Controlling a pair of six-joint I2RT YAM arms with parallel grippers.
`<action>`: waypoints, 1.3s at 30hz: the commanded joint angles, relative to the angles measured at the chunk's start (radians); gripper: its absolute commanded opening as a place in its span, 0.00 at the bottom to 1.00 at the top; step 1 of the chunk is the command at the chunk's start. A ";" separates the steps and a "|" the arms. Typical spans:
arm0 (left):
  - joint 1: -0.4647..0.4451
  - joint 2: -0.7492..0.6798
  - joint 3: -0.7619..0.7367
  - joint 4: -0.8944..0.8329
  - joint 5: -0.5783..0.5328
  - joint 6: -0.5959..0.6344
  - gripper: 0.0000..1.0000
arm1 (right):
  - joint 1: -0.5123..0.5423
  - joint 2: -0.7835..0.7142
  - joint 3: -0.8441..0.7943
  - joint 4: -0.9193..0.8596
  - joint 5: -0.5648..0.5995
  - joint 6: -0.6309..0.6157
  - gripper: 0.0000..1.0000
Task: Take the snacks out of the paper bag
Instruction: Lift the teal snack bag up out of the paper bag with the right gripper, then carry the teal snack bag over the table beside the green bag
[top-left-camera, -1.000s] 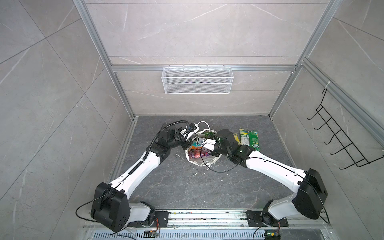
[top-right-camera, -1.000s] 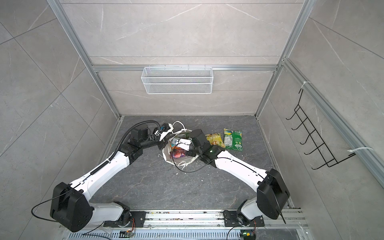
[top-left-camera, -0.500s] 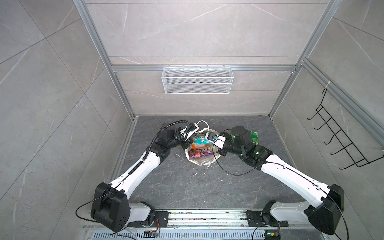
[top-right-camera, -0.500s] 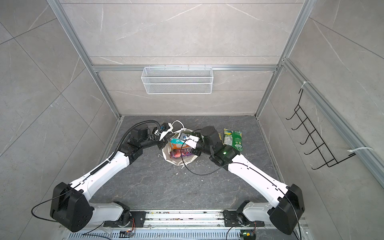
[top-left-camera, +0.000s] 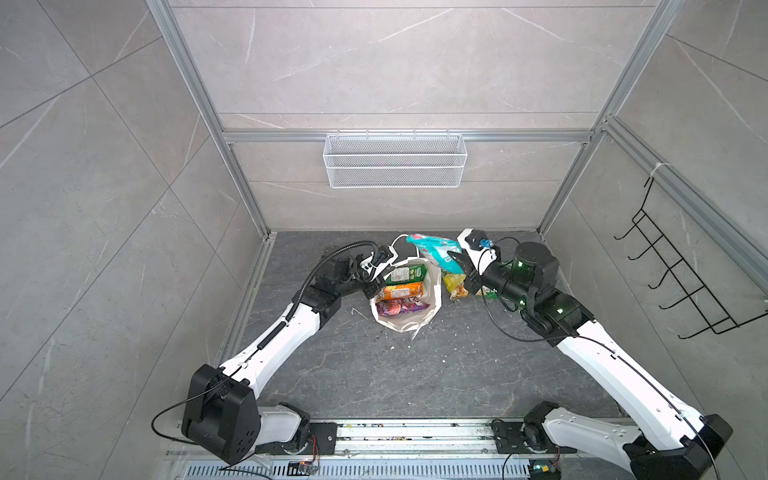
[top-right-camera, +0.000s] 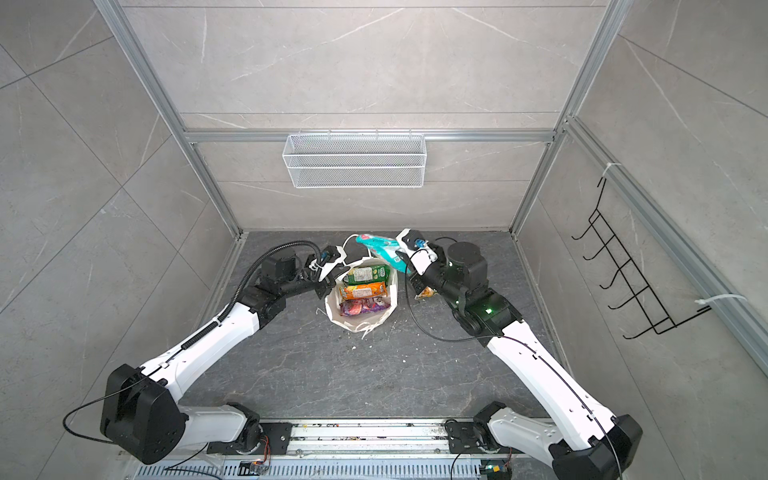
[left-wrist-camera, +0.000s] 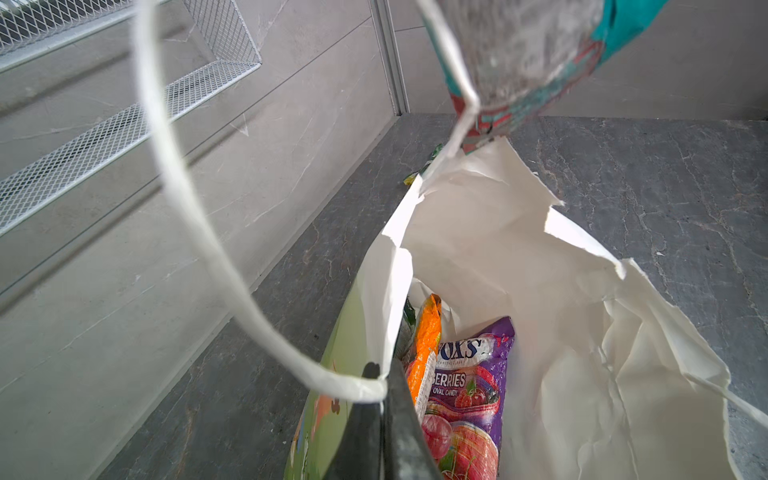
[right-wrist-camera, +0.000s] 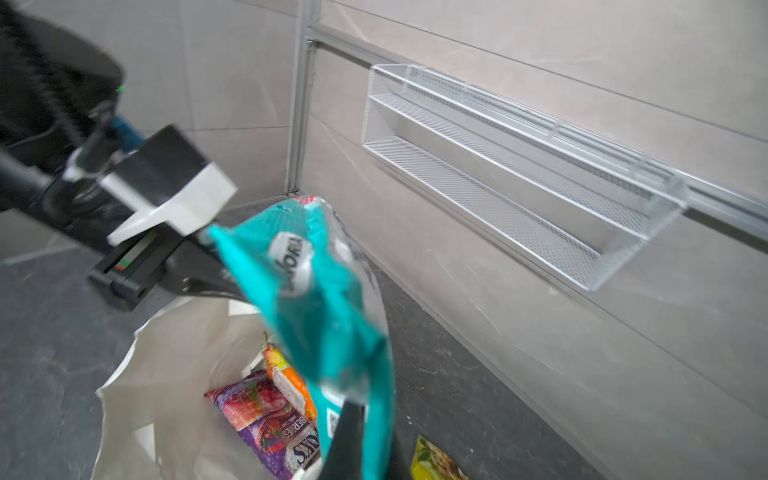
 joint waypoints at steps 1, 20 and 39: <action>0.004 -0.019 -0.009 0.045 0.019 -0.019 0.00 | -0.051 0.042 0.117 0.003 0.214 0.158 0.00; 0.004 -0.018 -0.003 0.066 0.028 -0.065 0.00 | -0.495 0.708 0.690 -0.710 0.641 0.449 0.00; 0.005 -0.006 -0.024 0.107 0.030 -0.062 0.00 | -0.547 0.945 0.835 -0.865 0.875 0.413 0.00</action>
